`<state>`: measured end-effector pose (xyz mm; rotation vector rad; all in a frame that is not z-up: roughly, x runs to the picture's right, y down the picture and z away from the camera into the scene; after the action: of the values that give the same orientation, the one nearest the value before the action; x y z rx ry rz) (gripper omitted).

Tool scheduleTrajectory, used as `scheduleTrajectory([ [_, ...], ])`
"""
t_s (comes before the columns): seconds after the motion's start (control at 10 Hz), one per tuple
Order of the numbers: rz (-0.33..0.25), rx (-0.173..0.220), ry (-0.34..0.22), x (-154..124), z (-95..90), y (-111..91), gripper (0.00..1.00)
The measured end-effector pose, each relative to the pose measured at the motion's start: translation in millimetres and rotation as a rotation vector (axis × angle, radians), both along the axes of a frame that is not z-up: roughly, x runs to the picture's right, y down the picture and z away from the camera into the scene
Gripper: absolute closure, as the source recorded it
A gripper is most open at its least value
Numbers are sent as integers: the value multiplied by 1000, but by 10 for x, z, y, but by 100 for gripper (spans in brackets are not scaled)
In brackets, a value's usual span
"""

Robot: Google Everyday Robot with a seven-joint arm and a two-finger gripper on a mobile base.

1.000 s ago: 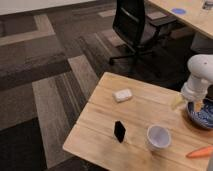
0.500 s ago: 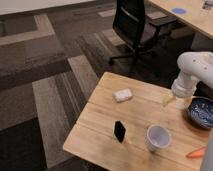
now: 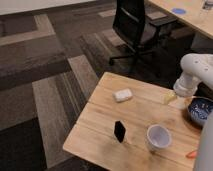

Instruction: Push the ceramic bowl across the table

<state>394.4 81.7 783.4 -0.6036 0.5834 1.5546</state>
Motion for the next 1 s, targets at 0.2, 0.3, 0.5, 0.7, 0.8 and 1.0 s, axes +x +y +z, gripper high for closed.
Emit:
scheduleTrajectory([
  [0.2,17,-7,-13,67,127,91,35],
  [0.3,43,-11,7,200,169,138,35],
  [0.5,99,-6,88,606,140,156,35],
  [0.7,151,22,233,1183,-126,113,35],
  [0.8,178,34,340,1557,-380,123,35],
  [1.0,170,35,393,1646,-551,91,35],
])
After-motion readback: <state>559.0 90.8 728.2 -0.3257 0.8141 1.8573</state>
